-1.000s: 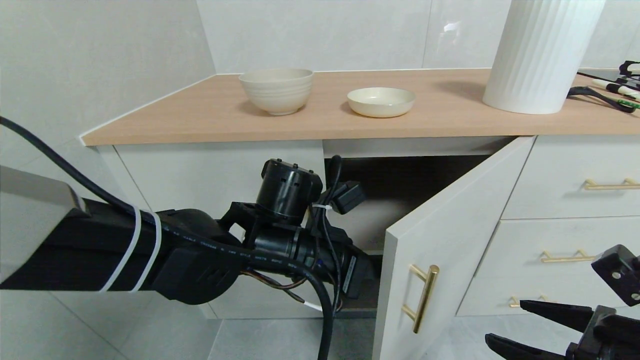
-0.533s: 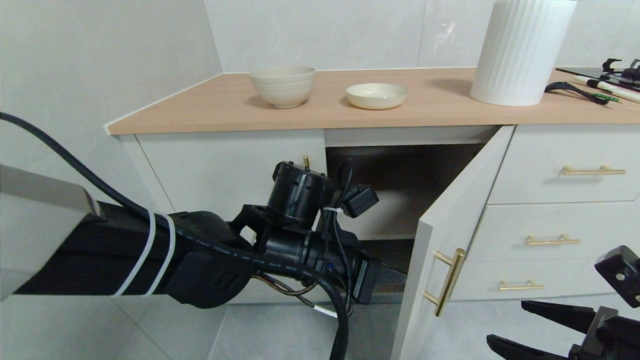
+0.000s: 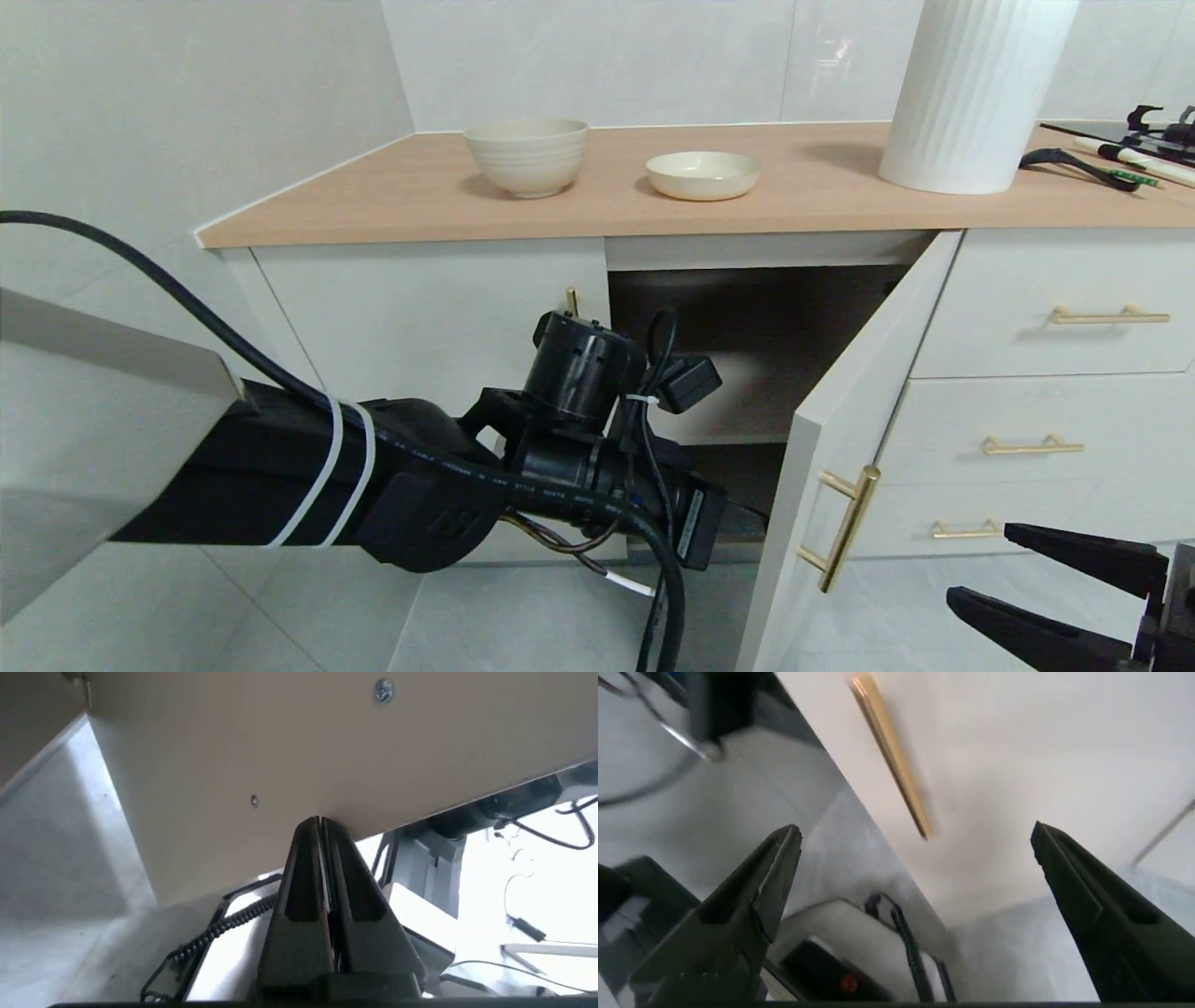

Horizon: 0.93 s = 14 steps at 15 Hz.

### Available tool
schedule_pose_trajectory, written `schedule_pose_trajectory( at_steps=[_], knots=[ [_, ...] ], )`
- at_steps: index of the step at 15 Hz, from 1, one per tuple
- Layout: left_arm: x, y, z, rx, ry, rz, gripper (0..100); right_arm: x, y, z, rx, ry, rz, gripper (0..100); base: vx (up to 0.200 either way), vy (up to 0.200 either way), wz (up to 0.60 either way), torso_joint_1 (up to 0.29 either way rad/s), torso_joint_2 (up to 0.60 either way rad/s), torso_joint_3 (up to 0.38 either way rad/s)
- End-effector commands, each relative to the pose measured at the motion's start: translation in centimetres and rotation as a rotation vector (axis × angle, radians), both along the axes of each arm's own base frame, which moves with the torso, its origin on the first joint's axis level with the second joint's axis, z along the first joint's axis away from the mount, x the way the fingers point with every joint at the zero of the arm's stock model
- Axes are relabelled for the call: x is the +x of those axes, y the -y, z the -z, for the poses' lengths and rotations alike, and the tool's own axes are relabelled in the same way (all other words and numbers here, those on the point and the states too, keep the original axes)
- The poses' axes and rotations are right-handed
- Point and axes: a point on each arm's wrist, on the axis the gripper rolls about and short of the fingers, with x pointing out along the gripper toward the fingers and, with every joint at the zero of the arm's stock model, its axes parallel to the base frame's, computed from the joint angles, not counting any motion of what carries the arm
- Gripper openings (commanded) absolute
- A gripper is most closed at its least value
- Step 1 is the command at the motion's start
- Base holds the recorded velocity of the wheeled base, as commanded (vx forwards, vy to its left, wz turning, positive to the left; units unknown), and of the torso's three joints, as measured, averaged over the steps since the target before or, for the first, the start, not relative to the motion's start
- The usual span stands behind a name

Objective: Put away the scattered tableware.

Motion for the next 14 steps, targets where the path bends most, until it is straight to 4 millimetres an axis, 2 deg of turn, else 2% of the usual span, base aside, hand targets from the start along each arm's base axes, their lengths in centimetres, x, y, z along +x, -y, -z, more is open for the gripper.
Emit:
schedule_pose_trajectory(
  at_steps=[1, 3, 8, 10, 12, 14],
  knots=[
    [0.3, 0.6, 0.5, 0.004, -0.005, 0.006, 0, -0.2, 0.2, -0.3, 0.012, 0.017, 0.0, 100, -0.2, 0.0, 0.0, 0.012, 0.01, -0.002],
    [0.8, 1.3, 0.3, -0.008, 0.005, 0.009, 0, -0.4, 0.3, -0.8, 0.029, 0.041, 0.001, 100, 0.0, 0.0, 0.0, 0.0, 0.0, 0.0],
    [0.9, 4.4, 0.3, -0.038, -0.025, 0.025, 0, -1.6, 1.3, -4.0, 0.164, 0.153, 0.011, 100, 0.0, 0.0, 0.0, 0.0, 0.0, 0.0],
    [1.6, 6.4, 0.4, -0.059, -0.009, 0.028, 0, -1.8, 1.5, -4.2, 0.179, 0.16, -0.004, 100, 0.0, 0.0, 0.0, 0.0, 0.0, 0.0],
    [2.5, 9.3, 0.8, -0.088, 0.017, 0.057, 0, -1.8, 1.6, -4.2, 0.185, 0.156, 0.008, 100, 0.0, 0.0, 0.0, 0.0, 0.0, 0.0],
    [1.0, 11.0, 0.6, -0.094, 0.028, 0.095, 0, -1.7, 1.7, -4.3, 0.185, 0.158, 0.02, 100, 0.0, 0.0, 0.0, 0.0, 0.0, 0.0]
  ],
)
